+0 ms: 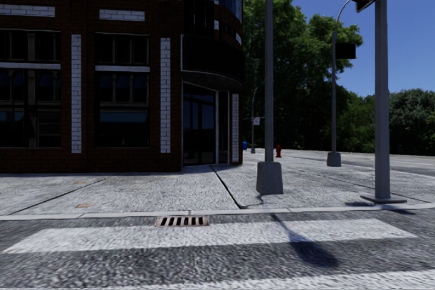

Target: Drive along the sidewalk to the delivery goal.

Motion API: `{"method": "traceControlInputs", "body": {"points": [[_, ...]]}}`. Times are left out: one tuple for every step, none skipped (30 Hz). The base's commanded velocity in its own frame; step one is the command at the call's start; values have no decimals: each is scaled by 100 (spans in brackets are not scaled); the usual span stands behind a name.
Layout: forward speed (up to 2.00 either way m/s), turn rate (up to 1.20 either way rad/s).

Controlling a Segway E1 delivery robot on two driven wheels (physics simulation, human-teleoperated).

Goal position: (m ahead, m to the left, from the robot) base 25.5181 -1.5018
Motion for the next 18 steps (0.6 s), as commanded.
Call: {"method": "traceControlInputs", "body": {"points": [[200, 27], [200, 27], [200, 27], [200, 27], [200, 27], [200, 27], [200, 27], [200, 27], [200, 23], [200, 0], [200, 0], [200, 0], [200, 0], [200, 0], [200, 0], [200, 0], [200, 0], [200, 0]]}}
